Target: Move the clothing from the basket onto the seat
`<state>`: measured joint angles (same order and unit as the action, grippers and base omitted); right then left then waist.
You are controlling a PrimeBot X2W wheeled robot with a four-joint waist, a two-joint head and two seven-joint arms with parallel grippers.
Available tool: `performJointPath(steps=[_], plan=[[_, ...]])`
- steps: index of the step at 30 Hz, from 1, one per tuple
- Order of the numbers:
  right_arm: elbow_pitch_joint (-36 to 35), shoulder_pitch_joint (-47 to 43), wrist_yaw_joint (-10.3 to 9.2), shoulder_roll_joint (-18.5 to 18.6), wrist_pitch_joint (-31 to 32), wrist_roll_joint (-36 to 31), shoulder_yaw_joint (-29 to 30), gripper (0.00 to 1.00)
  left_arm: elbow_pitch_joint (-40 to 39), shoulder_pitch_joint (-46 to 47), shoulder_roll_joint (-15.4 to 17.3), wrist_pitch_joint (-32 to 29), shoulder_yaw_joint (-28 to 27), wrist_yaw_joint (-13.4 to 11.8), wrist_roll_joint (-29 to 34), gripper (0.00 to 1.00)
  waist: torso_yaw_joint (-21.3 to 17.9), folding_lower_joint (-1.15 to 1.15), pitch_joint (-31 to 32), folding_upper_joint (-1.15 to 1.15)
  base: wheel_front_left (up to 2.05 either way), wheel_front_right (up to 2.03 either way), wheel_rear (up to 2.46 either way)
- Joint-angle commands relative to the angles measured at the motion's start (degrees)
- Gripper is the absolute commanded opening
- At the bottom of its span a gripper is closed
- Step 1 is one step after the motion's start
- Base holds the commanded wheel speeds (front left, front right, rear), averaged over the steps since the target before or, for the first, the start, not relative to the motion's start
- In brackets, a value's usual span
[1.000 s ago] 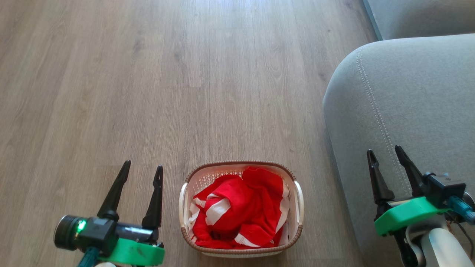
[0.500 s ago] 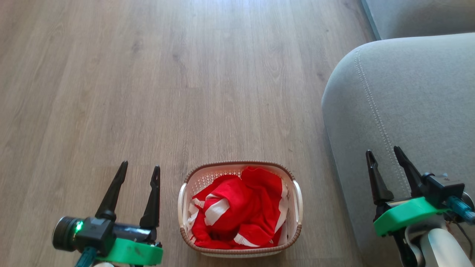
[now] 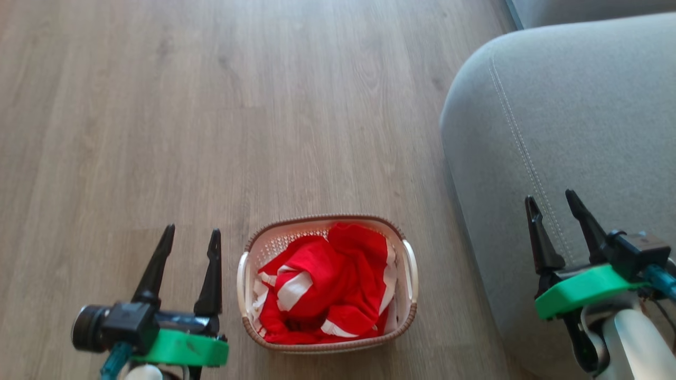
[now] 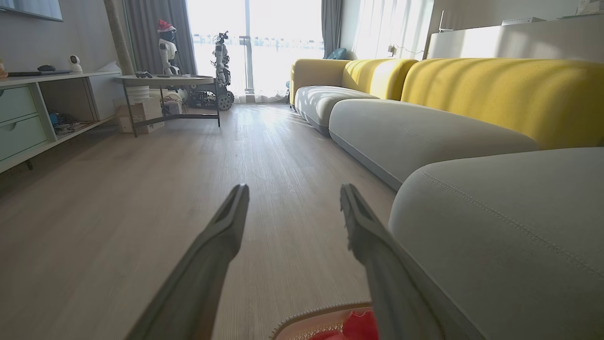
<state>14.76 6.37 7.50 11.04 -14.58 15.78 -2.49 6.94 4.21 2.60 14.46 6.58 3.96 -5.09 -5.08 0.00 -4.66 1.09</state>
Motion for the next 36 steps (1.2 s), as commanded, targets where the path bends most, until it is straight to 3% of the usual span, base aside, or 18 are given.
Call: performJointPath(steps=[1, 16, 21, 36], plan=[[-2.3, 2.6, -0.01, 1.2, -0.4, 0.3, -1.1, 1.00, -1.4, 3.1, 0.3, 0.5, -1.8, -0.5, -0.3, 1.00, -1.0, 0.00, -1.3, 0.00, 0.00, 0.00, 0.00], [-5.5, 5.7, -0.01, 0.6, -0.4, 2.2, -1.0, 1.00, 7.6, 10.2, 0.3, 0.5, -1.9, -1.3, -4.1, 1.00, -6.3, 0.00, -9.8, 0.00, 0.00, 0.00, 0.00], [-7.3, 7.3, -0.01, 0.2, -0.4, 2.8, -0.5, 1.00, 12.6, 14.7, 0.3, 0.5, -0.9, -0.2, -3.1, 1.00, -8.0, 0.00, -14.4, 0.00, 0.00, 0.00, 0.00], [-11.3, 11.6, -0.01, -0.8, -0.4, 5.0, -3.0, 1.00, 39.8, 29.6, 0.3, -0.4, -0.1, 2.2, -7.6, 1.00, -13.1, 0.00, -23.9, 0.00, 0.00, 0.00, 0.00]])
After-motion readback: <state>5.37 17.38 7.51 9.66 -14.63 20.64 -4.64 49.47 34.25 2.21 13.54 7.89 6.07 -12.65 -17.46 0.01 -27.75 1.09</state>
